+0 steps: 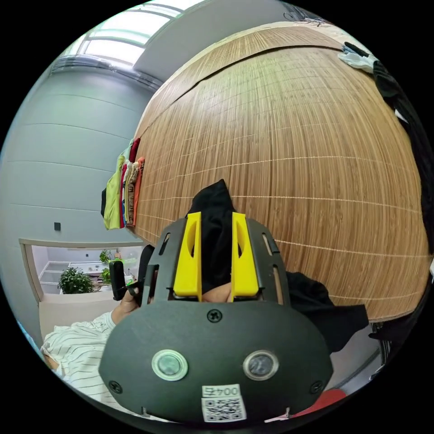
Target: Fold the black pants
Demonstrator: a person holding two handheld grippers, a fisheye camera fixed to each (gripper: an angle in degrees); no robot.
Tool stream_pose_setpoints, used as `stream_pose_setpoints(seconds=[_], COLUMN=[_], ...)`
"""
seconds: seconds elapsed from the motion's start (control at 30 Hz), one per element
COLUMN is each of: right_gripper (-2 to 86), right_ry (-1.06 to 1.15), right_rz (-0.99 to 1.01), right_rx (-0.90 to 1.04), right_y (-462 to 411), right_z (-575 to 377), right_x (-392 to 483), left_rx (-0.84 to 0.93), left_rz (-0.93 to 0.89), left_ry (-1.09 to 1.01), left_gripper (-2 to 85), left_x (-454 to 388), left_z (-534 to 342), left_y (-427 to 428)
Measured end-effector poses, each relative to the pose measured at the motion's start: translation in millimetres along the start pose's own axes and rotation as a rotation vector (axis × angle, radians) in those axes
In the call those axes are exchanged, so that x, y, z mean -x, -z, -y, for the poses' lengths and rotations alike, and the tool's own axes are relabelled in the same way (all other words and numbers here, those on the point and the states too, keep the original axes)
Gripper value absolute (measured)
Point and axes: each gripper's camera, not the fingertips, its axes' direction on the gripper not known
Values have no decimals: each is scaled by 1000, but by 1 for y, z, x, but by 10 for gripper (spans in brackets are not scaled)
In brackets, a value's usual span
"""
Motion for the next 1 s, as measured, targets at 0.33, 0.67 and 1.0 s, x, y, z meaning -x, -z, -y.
stream_pose_setpoints(seconds=[0.33,0.67,1.0], right_gripper=[114,119,32], right_ry=[114,177,100], right_rz=[-306,-533,-511], right_rx=[20,-21,-19], right_y=[-42,-60,-43], right_z=[40,1,-51], right_x=[71,126,150], left_rx=[17,21,26], left_rz=[-26,-30,-23], left_ry=[15,14,-26], left_gripper=[23,24,28], left_x=[57,104,123], left_z=[70,140,210], left_y=[-11,-16,0])
